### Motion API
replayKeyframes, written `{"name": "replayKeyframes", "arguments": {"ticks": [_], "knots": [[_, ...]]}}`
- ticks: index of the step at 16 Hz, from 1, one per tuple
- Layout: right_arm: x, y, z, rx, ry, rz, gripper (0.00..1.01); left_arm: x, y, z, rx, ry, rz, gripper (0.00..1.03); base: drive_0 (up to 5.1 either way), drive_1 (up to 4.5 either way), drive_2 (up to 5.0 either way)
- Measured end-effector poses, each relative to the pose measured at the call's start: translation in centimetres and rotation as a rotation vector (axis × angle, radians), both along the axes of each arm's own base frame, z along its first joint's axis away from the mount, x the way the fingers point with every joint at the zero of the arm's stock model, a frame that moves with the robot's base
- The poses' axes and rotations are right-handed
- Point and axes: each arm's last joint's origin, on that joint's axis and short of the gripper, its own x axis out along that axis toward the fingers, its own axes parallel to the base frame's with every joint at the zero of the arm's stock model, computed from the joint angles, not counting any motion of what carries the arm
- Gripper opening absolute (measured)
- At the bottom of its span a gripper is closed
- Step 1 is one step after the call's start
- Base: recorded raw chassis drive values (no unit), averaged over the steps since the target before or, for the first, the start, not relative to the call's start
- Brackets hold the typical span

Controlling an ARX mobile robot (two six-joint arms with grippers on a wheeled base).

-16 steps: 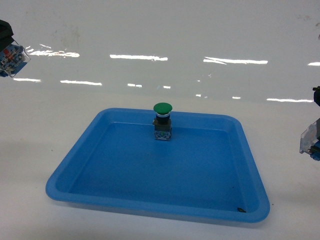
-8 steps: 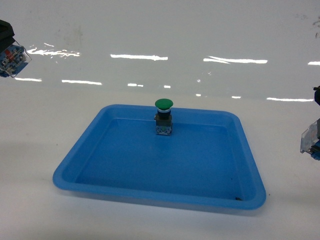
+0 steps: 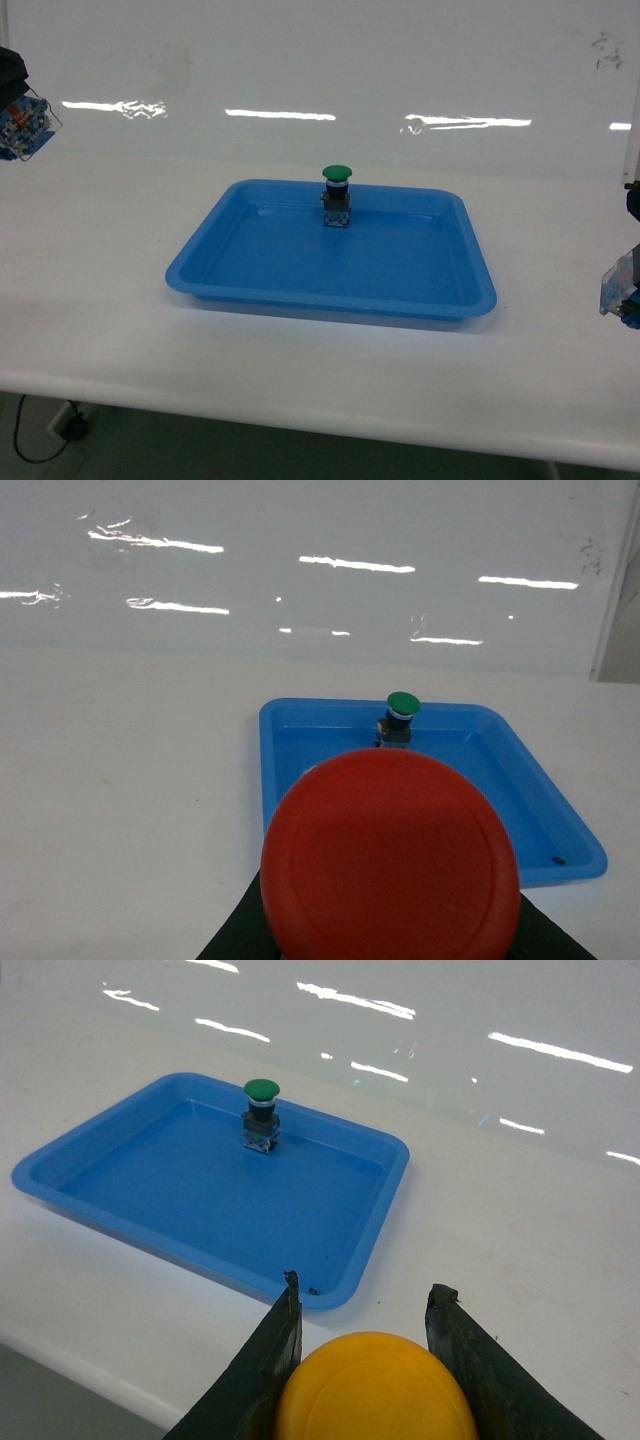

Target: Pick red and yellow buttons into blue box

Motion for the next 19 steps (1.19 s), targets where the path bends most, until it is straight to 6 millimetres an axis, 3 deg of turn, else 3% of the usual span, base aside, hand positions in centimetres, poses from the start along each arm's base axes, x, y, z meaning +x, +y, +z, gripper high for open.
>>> {"name": "replayKeyframes", "arguments": {"ticks": [19], "knots": [[0.06,-0.02,-0.06,0.001,-0.001,0.0,0.32,0.05,0.12,-0.01,0.001,-0.002,0.009,0.24,-0.1,-4.34,4.2]]}}
